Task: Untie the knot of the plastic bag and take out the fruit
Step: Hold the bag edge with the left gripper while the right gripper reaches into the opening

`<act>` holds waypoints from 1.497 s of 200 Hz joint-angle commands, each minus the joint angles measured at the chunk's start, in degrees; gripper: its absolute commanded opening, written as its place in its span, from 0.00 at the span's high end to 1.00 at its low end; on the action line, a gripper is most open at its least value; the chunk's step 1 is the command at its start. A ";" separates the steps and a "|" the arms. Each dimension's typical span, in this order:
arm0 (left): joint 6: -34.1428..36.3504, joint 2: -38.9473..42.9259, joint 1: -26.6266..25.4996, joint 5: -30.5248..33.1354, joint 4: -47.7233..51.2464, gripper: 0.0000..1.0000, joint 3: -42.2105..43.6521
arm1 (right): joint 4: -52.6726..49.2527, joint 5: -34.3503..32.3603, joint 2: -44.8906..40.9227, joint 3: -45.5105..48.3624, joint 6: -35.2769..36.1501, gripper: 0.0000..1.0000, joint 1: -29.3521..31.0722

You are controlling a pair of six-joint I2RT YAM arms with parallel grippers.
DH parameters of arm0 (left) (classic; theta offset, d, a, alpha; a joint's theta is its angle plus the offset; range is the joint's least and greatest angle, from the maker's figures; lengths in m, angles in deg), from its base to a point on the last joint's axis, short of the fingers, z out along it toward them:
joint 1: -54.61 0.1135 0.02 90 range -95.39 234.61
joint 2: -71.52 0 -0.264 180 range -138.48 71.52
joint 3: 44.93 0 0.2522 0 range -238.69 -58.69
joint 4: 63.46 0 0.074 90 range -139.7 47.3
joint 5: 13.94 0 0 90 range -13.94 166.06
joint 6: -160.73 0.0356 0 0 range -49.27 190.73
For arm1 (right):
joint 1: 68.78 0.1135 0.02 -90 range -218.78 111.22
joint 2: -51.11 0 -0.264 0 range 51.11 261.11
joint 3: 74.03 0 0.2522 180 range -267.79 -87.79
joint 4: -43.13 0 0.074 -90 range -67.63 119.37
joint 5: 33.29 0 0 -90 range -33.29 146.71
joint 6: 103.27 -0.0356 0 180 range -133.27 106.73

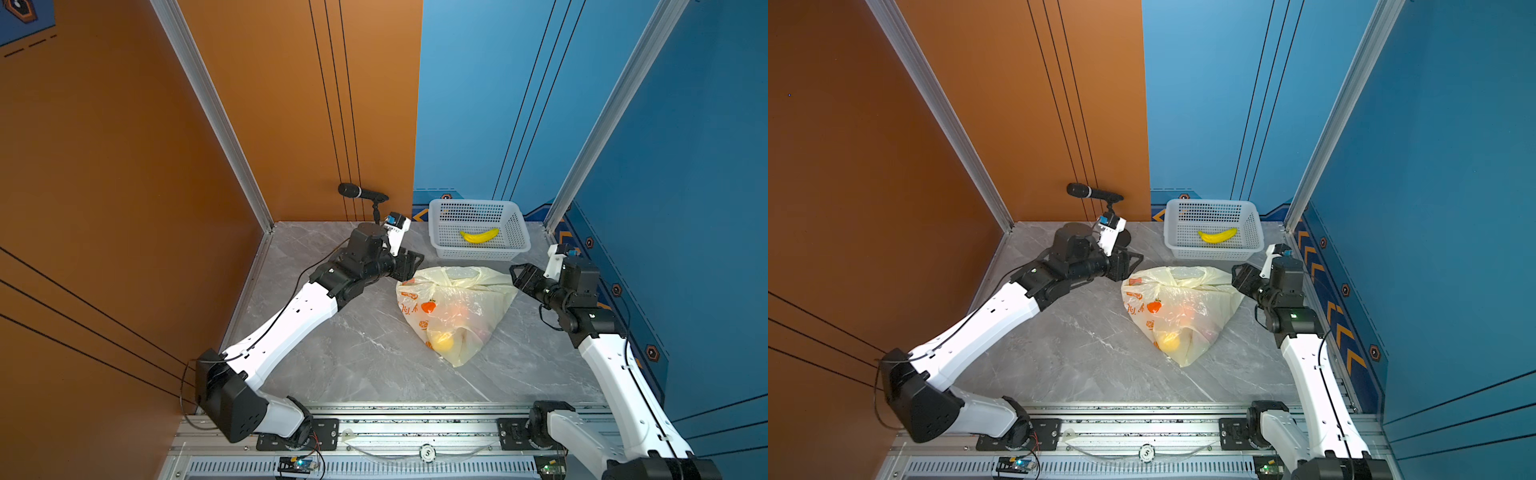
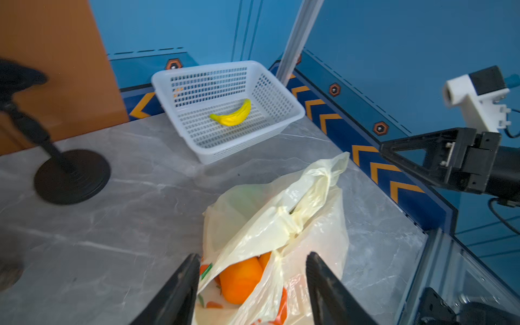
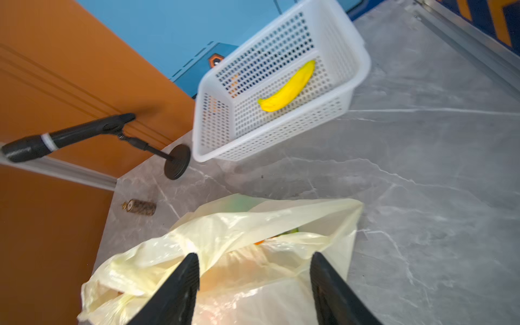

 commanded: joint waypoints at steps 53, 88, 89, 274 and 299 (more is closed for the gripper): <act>16.70 -20.72 -2.80 -11.89 17.83 0.26 -23.19 | -11.52 -4.02 -0.35 -6.39 9.22 0.26 11.20; 17.54 -27.54 -2.11 -16.93 23.35 0.05 -30.67 | -12.63 -4.81 -0.79 -6.97 10.43 0.25 12.45; 17.54 -27.70 -2.14 -17.03 23.53 0.05 -30.88 | -12.69 -4.86 -0.79 -6.99 10.56 0.25 12.50; 11.85 -40.55 -1.94 -8.46 25.47 1.00 -48.06 | -7.46 6.42 21.44 -11.89 21.65 0.00 16.39; 9.19 -41.40 -1.47 -9.57 23.00 1.00 -47.81 | -8.83 11.62 25.63 -11.97 24.43 0.02 17.50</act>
